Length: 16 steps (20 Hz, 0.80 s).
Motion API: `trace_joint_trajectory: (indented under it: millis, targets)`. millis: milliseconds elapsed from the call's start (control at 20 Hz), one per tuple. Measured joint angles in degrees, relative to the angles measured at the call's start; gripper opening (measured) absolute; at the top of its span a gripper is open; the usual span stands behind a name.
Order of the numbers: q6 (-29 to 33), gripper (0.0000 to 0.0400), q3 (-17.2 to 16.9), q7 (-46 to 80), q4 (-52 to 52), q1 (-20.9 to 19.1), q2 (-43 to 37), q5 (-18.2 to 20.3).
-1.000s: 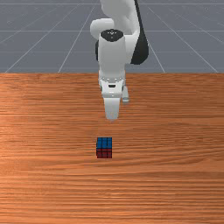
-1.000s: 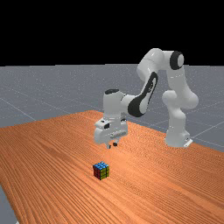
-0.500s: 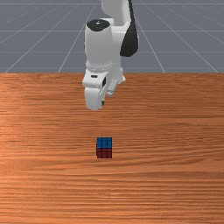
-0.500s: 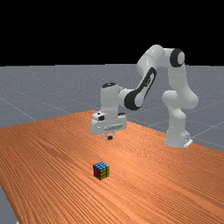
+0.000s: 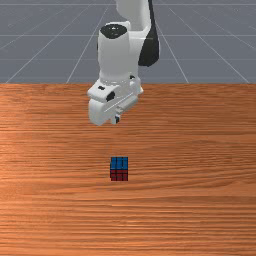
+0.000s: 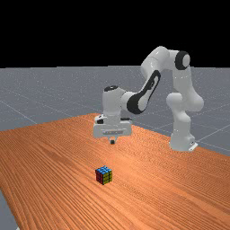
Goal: Rotate the cube till the blue face upward
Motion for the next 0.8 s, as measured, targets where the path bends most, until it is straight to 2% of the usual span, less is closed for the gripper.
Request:
trace_joint_trajectory:
  millis: [800]
  targets:
    - [-3.12,0.0000,-4.58,33.83,3.86,4.27,3.06,3.35]
